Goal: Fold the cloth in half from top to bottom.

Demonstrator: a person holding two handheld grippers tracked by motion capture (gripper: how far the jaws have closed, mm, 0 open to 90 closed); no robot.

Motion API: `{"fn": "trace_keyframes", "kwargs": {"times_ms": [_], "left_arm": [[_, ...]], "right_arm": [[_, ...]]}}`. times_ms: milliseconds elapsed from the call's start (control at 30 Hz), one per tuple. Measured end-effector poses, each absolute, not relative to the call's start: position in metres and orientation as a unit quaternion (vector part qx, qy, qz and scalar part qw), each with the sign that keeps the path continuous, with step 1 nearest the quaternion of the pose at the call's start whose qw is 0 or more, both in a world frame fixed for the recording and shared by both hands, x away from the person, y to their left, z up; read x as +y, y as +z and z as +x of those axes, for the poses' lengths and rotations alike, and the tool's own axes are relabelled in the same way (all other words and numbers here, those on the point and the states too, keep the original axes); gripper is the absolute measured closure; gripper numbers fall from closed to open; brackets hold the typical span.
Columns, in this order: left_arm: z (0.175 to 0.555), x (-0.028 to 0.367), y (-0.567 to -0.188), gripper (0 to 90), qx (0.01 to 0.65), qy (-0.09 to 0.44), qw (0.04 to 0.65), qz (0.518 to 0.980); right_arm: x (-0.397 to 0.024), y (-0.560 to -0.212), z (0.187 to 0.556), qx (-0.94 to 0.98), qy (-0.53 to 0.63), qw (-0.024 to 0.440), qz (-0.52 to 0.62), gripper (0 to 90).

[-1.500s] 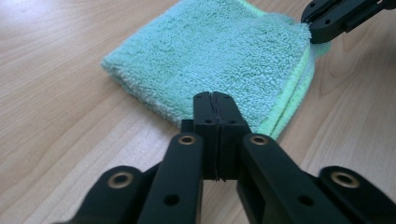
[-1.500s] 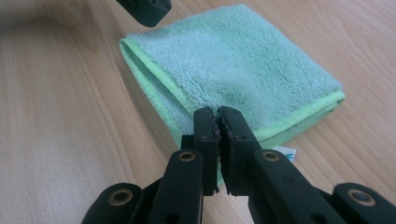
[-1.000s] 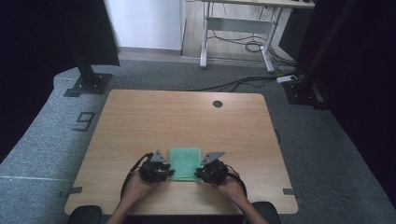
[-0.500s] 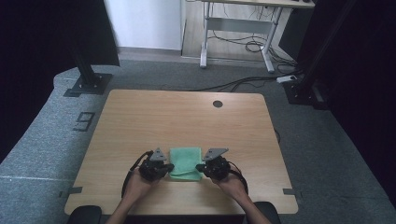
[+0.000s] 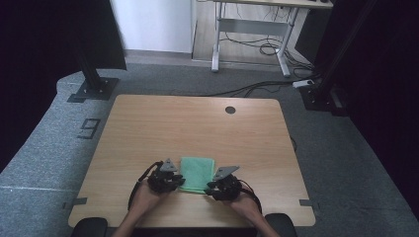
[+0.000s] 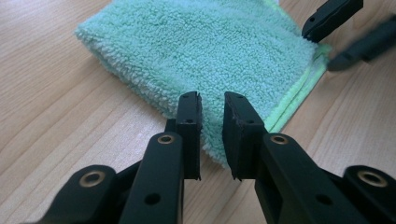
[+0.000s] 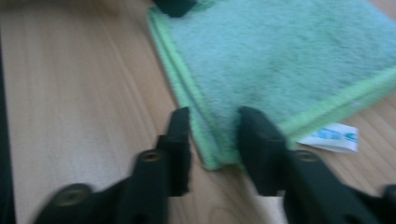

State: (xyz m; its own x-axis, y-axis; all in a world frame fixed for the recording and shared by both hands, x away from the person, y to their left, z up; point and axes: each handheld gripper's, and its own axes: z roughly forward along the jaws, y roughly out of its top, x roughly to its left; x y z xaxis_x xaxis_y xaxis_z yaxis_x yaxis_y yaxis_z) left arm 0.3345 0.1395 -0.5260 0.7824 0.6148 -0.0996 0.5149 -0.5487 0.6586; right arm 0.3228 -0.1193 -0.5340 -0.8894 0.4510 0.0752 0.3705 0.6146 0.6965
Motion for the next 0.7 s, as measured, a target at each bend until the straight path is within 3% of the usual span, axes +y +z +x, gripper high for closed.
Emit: {"fn": "trace_keyframes", "kwargs": {"times_ms": [67, 100, 133, 267, 700], "left_arm": [[0.335, 0.140, -0.527, 74.1, 0.324, 0.071, 0.349, 0.877], [0.335, 0.140, -0.528, 73.9, 0.324, 0.069, 0.349, 0.877], [0.335, 0.140, -0.528, 73.6, 0.324, 0.069, 0.349, 0.877], [0.335, 0.141, -0.529, 72.5, 0.326, 0.069, 0.350, 0.876], [0.334, 0.148, -0.517, 64.7, 0.326, 0.077, 0.371, 0.866]], "right_arm": [[-0.116, -0.535, 0.319, 0.900, 0.369, 0.069, 0.221, 58.4], [-0.113, -0.536, 0.315, 0.904, 0.360, 0.094, 0.213, 65.1], [-0.113, -0.536, 0.315, 0.904, 0.360, 0.094, 0.213, 65.1], [-0.113, -0.536, 0.313, 0.904, 0.347, 0.133, 0.210, 83.0], [-0.126, -0.514, 0.322, 0.885, 0.389, 0.103, 0.235, 86.3]]}}
